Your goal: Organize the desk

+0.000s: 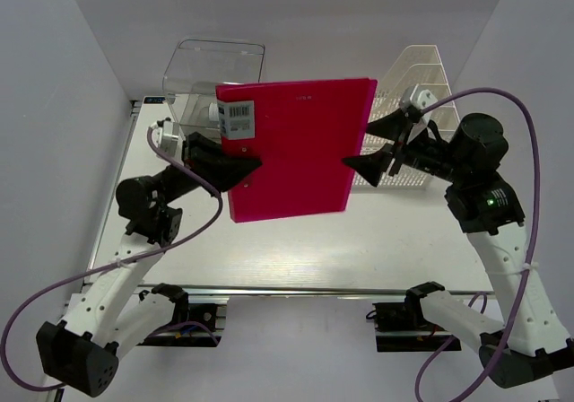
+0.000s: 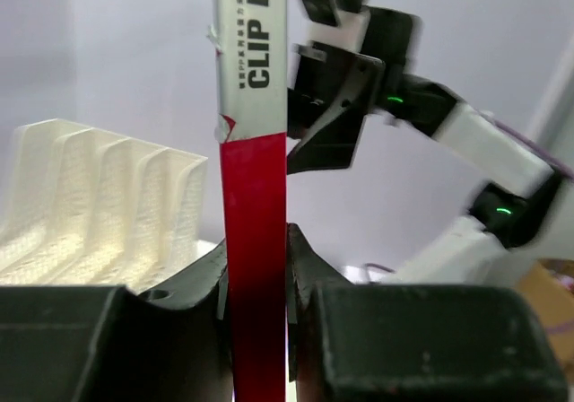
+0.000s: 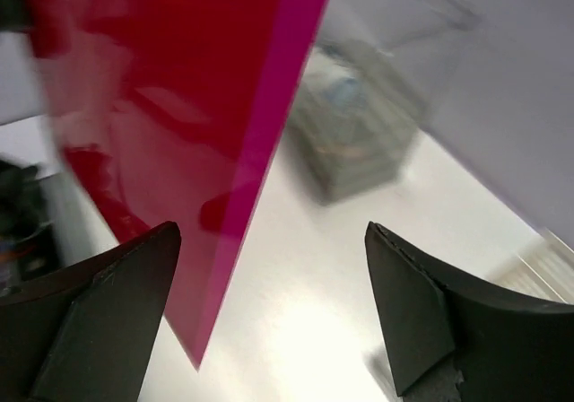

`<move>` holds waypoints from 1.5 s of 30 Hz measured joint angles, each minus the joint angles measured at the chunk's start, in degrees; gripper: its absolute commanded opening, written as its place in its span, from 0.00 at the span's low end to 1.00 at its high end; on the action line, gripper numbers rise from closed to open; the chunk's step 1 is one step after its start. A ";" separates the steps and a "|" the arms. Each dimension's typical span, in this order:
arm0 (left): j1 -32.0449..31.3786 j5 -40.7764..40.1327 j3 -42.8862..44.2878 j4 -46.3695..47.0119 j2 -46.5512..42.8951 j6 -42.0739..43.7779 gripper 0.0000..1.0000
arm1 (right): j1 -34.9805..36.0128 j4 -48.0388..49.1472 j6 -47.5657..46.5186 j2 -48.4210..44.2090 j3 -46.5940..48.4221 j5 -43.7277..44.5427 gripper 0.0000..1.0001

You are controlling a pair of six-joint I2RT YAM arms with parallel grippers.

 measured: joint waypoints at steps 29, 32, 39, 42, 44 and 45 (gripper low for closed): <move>-13.84 -12.13 39.23 -10.14 49.77 26.21 0.00 | -1.42 -21.57 -38.18 -26.25 -41.97 -2.86 0.00; -14.36 -12.00 41.33 -6.64 53.05 26.21 0.00 | -1.40 -22.12 -44.04 -24.09 -43.15 -6.01 0.00; -14.34 -11.82 47.50 2.16 60.02 23.08 0.00 | -1.25 -23.50 -48.02 -16.39 -44.54 -5.86 0.00; -14.36 -11.43 50.88 4.50 63.04 21.57 0.00 | -1.27 -22.95 -47.74 -17.94 -44.54 -5.09 0.00; -14.36 -11.02 52.65 5.64 64.74 20.72 0.00 | -1.31 -22.45 -47.17 -19.82 -44.54 -4.02 0.00; -14.36 -10.71 53.35 6.10 65.53 20.35 0.00 | -1.36 -22.12 -46.69 -20.52 -44.54 -3.52 0.00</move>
